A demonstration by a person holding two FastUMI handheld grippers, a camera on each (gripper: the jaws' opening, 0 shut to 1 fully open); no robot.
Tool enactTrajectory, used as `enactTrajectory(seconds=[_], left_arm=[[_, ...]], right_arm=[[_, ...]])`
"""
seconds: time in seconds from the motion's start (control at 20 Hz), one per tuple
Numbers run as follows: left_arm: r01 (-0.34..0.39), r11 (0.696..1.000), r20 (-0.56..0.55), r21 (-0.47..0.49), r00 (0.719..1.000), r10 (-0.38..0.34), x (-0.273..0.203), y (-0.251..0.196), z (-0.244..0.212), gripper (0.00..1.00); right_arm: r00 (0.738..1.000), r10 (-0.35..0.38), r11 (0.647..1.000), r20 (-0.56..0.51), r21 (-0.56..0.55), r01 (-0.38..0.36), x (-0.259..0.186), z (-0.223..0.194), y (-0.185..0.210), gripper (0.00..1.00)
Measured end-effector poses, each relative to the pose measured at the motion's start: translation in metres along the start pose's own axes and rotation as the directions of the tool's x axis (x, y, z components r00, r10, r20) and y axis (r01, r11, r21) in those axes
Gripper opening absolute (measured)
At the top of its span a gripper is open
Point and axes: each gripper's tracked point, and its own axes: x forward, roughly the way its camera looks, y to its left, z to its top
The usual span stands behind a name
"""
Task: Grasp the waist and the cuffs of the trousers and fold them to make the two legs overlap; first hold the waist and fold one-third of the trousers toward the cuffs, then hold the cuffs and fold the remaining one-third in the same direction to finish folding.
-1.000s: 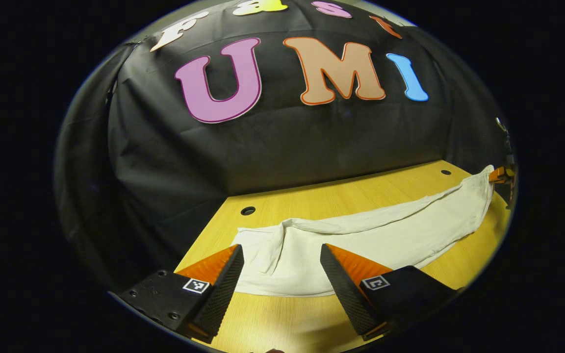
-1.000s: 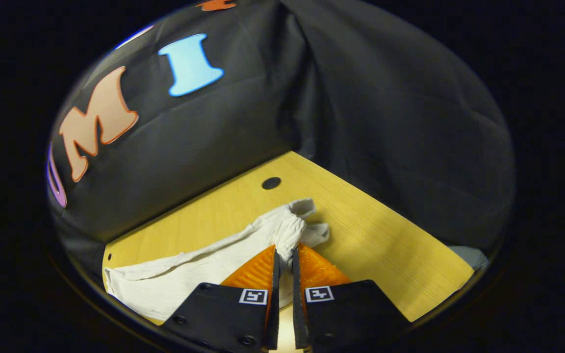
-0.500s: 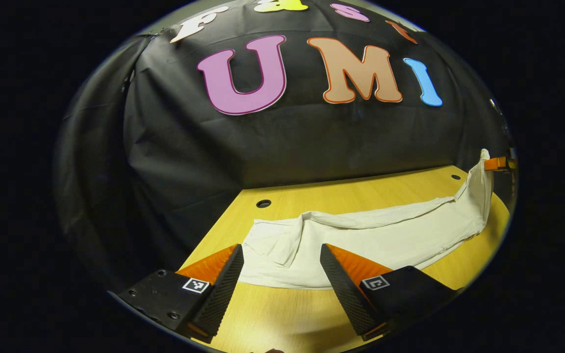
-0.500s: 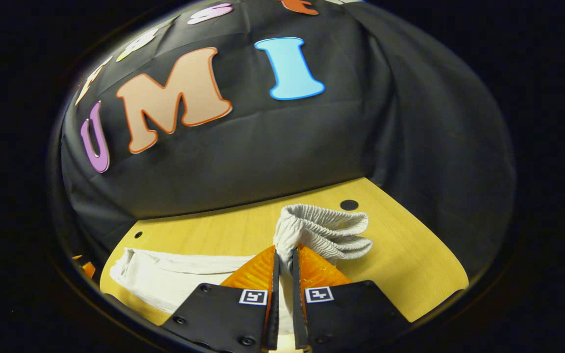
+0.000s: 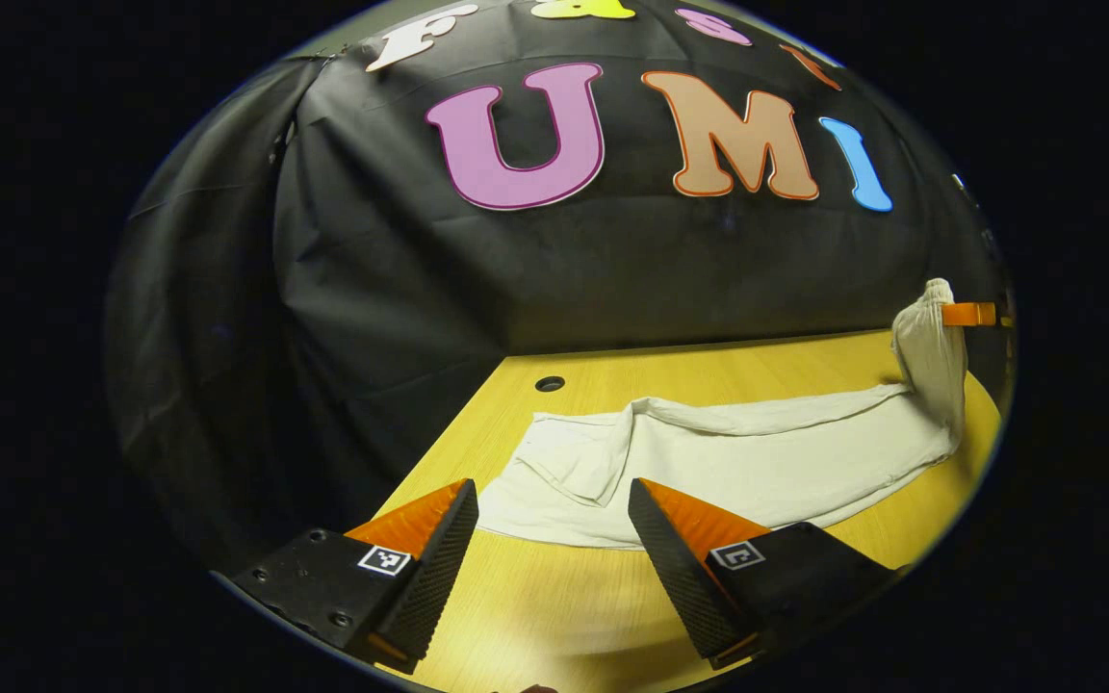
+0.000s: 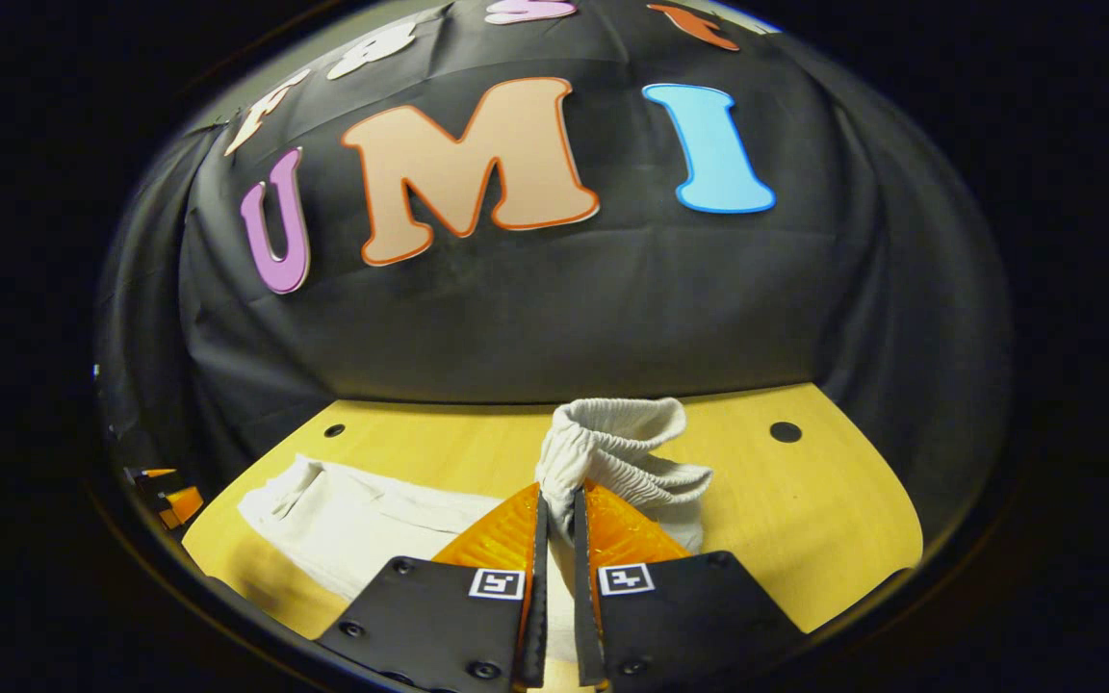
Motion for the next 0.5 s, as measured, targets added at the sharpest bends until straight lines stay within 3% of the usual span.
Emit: enactTrajectory(seconds=[0.25,0.4,0.45,0.5], left_arm=[[-0.014,0.999,-0.023,-0.040,1.000,0.014,0.004,0.011,-0.012,0.96],[-0.021,0.997,-0.040,-0.071,0.999,0.019,0.009,0.017,-0.018,0.96],[-0.023,0.996,-0.048,-0.081,0.999,0.020,0.011,0.018,-0.020,0.96],[-0.025,0.996,-0.053,-0.090,0.998,0.020,0.015,0.020,-0.023,0.96]], right_arm=[[0.996,0.069,0.990,-0.059,-0.122,-0.076,-0.006,0.000,-0.005,0.14],[0.987,0.108,0.964,-0.117,-0.229,-0.133,-0.011,0.004,-0.007,0.14],[0.984,0.116,0.954,-0.136,-0.261,-0.149,-0.011,0.003,-0.007,0.10],[0.982,0.117,0.944,-0.147,-0.289,-0.155,-0.010,0.003,-0.007,0.15]])
